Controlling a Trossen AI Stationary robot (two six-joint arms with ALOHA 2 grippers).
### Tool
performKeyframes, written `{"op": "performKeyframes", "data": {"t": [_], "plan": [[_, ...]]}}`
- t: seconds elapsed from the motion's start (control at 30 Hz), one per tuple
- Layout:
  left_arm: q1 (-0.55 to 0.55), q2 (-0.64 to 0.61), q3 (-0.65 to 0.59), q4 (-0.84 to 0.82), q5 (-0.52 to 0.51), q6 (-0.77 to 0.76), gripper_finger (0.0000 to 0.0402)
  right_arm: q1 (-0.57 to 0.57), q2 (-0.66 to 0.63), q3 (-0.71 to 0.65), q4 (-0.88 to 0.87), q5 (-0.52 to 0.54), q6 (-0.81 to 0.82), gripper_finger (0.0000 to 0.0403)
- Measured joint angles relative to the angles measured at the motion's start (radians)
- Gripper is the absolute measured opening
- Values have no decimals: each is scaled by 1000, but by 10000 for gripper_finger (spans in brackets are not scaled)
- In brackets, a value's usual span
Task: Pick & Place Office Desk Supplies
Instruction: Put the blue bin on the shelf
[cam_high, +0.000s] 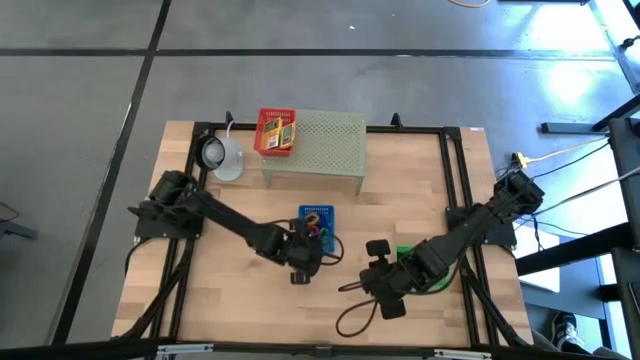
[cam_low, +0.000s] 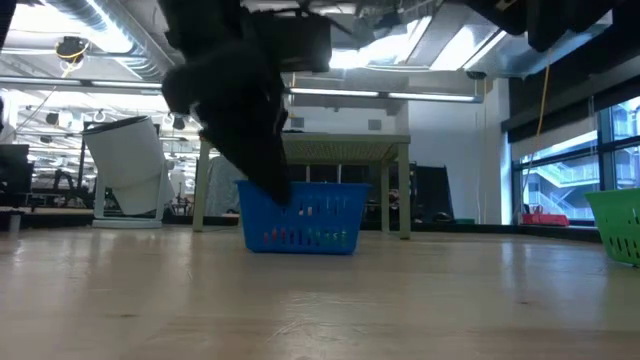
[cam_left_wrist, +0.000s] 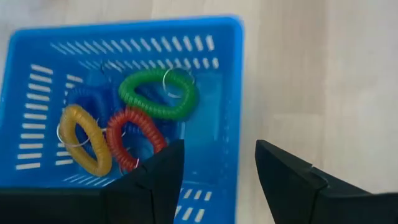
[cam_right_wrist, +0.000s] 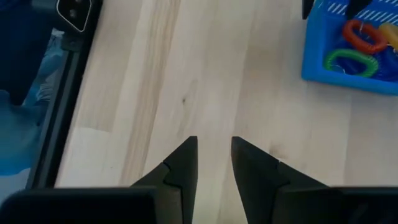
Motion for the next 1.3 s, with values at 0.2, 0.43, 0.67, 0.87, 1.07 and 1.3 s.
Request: {"op": "performKeyframes", "data": {"t": [0.2,0.43,0.67,0.87,1.07,1.3], "plan": [[13,17,0,-1,38,8,182,15,0,0,0,50,0,98],[12,45,0,9,58,34,121,16,0,0,0,53,1,98],[12,45,0,8,85,82,15,16,0,0,0,53,4,98],[10,44,14,-9,124,87,2,18,0,0,-1,52,40,98],[-29,44,131,-143,138,155,2,59,1,0,-48,52,101,98],[-68,44,321,-288,33,278,2,131,1,0,-60,94,160,98]]}}
